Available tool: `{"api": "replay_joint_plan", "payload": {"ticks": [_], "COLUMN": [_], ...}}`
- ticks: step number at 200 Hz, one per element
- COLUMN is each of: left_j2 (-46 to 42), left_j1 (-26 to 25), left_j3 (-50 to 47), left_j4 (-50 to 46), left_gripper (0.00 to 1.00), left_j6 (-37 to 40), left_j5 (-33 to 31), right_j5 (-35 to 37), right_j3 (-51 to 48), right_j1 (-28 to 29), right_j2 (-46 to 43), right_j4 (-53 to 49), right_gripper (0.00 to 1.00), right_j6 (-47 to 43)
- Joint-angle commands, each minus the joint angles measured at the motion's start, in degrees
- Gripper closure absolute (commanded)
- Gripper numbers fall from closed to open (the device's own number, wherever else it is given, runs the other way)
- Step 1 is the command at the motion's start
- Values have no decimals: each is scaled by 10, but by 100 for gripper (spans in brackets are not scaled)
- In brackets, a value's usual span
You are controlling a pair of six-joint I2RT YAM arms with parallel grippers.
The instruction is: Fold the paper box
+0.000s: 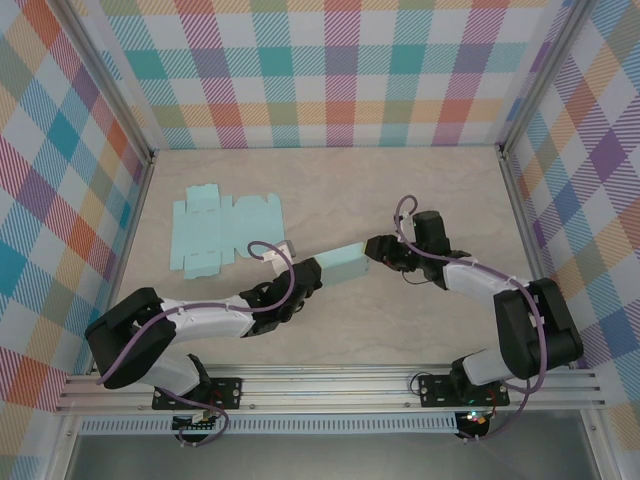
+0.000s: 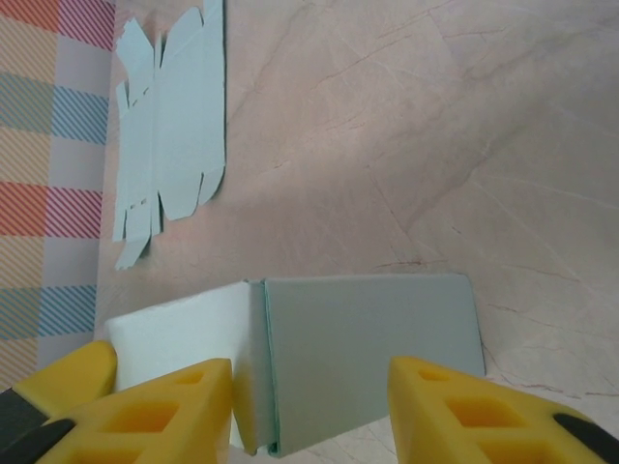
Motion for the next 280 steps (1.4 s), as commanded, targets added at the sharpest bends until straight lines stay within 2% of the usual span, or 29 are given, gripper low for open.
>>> {"api": "replay_joint_plan", "payload": {"ticks": [1, 58, 83, 114, 150, 176, 211, 259, 280], "left_j2": [50, 58, 61, 54, 19, -7, -40, -93, -125], "left_j1": [-3, -3, -3, -3, -3, -3, -2, 19, 40], "left_j3": [-36, -42, -44, -46, -25, 11, 44, 58, 64], "left_j4": [-184, -168, -162, -157, -168, -185, -209, -242, -239], "left_gripper": [100, 100, 100, 100, 100, 85, 64, 37, 26], "left_j6": [6, -2, -3, 0, 47, 95, 135, 186, 270], "left_j5": [50, 57, 59, 58, 44, 33, 14, 2, 25], "right_j5": [-1, -11, -22, -39, -30, -12, -10, -19, -15], "right_j3": [-22, -79, -108, -118, -84, -50, -19, 37, 67], "right_j1": [-14, -23, -29, -31, -31, -31, -31, -31, -31], "right_j2": [19, 47, 71, 88, 51, 24, 19, 23, 10], "right_j4": [16, 73, 117, 154, 93, 34, 10, -28, -68], "right_gripper": [61, 87, 93, 94, 86, 80, 67, 43, 36], "right_j6": [13, 30, 44, 52, 23, -1, -10, -25, -43]}}
